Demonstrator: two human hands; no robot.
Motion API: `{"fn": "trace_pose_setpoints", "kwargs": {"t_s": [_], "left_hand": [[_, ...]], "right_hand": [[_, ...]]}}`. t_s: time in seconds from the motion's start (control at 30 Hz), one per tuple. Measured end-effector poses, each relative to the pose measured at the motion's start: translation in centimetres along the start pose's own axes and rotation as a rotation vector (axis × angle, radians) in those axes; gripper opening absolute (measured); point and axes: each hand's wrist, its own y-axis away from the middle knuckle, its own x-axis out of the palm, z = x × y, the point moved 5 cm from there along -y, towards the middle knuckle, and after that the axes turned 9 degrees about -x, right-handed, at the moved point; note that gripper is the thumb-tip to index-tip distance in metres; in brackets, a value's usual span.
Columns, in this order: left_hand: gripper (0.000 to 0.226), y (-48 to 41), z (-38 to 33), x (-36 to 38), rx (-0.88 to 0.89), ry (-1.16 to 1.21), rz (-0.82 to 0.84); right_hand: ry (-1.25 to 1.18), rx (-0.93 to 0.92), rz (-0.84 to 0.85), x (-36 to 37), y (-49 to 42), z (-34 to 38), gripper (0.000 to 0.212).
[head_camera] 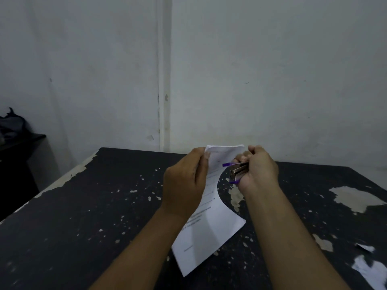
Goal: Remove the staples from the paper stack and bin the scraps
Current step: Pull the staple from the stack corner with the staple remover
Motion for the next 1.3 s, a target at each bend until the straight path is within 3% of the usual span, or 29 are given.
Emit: {"fn": "trace_pose_setpoints", "kwargs": {"t_s": [0.23, 0.43, 0.53, 0.67, 0.77, 0.87, 1.0, 1.1, 1.3], "left_hand": [[0.018, 0.3, 4.1, 0.0, -0.264, 0.08, -0.084], [0.024, 1.3, 7.1, 0.2, -0.383, 0.084, -0.115], [0.025, 1.5, 7.4, 0.3, -0.363, 0.082, -0.108], [0.024, 1.7, 7.9, 0.4, -0.337, 0.06, -0.098], [0.02, 1.8, 8.3, 0.4, -0.342, 0.059, -0.097], [0.019, 1.7, 8.4, 0.4, -0.364, 0.051, -0.1], [0.018, 1.4, 8.3, 0.3, -0.393, 0.065, -0.089], [0.021, 1.2, 8.3, 0.3, -0.414, 0.093, -0.084], [0.024, 1.0, 8.7, 0.1, -0.492, 0.151, -0.073]], "right_hand": [[0.587, -0.166, -0.202, -7.7, -1.8, -6.3, 0.03], [0.751, -0.239, -0.121, -10.6, -2.0, -9.7, 0.034], [0.91, -0.215, 0.135, -9.5, -1.6, -10.2, 0.026], [1.257, -0.036, 0.729, -7.6, -0.3, -9.3, 0.015], [1.626, 0.041, 1.187, -7.1, 0.6, -8.3, 0.047], [1.909, -0.065, 1.329, -7.0, 1.3, -8.0, 0.06], [1.92, -0.19, 1.356, -6.8, 1.8, -8.6, 0.03], [1.86, -0.224, 1.287, -7.1, 1.4, -8.4, 0.015], [1.396, -0.162, 1.047, -5.8, 0.2, -6.3, 0.013]]}}
